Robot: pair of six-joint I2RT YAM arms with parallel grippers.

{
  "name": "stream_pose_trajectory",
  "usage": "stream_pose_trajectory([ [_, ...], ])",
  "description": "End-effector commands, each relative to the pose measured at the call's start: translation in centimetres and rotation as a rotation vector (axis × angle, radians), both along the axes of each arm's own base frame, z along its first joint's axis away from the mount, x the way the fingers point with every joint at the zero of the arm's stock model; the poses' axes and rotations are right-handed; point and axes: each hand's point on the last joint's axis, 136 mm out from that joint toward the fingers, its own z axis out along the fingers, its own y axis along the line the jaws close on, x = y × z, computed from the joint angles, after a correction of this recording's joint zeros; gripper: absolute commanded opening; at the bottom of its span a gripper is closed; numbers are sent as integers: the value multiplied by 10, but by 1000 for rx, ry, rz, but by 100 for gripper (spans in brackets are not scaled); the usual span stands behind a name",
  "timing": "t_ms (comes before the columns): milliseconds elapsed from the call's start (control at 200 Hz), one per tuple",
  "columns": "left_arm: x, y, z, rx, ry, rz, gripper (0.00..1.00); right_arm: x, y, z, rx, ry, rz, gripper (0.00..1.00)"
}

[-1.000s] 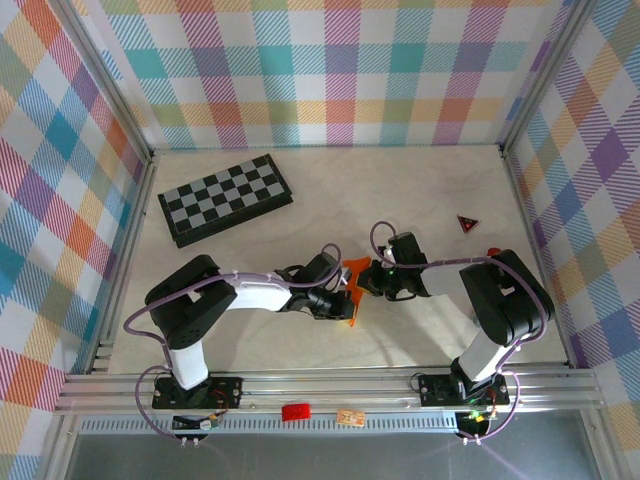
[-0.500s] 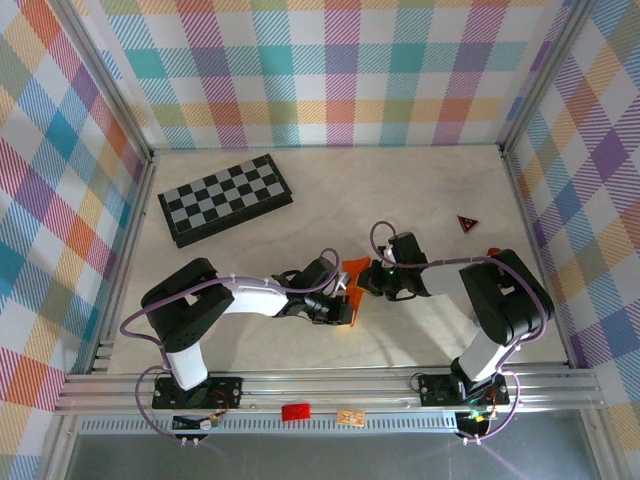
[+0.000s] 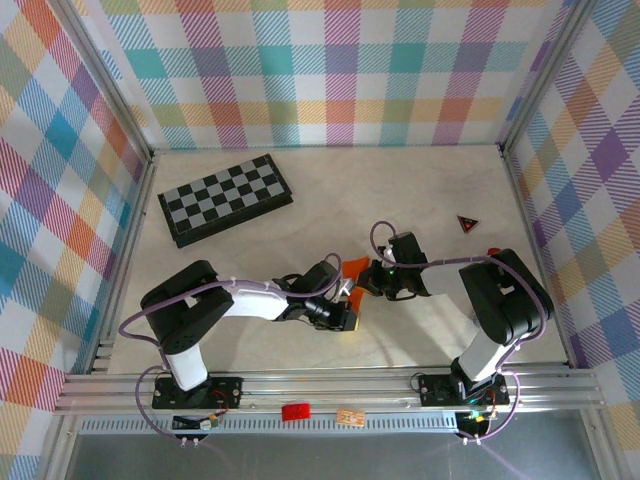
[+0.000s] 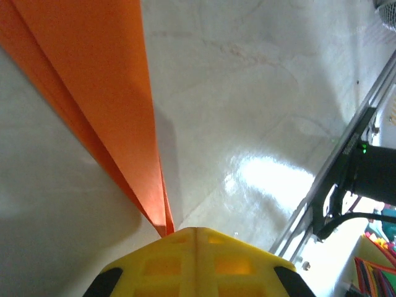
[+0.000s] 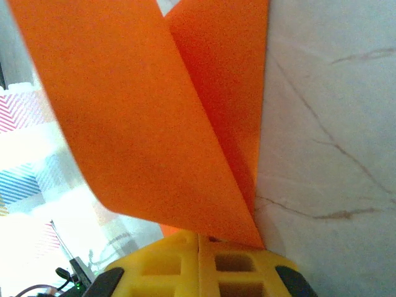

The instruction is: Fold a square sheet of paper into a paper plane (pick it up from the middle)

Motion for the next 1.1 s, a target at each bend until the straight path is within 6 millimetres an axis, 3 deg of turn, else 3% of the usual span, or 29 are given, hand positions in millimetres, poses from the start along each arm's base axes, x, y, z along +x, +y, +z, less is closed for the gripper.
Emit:
stream_pose_trajectory([
  [0, -11, 1, -5, -9, 43, -17, 1, -32, -33, -49, -180, 167, -48, 3],
  [210, -10, -3, -1, -25, 37, -22, 1, -32, -33, -48, -179, 168, -48, 3],
  [365, 8, -7, 40, -110, -98, 31, 2, -29, -30, -43, -155, 160, -48, 3],
  [460, 29, -1, 53, -125, -145, 123, 2, -28, -25, -38, -117, 159, -56, 3],
  [640, 71, 6, 51, -182, -104, 313, 1, -28, -20, -31, -68, 156, -76, 4],
  [860, 83, -8, 28, -139, -60, 311, 0, -30, -20, -29, -53, 160, -84, 4],
  [1095, 89, -16, 21, -134, -60, 301, 2, -31, -19, -30, -42, 165, -85, 5],
])
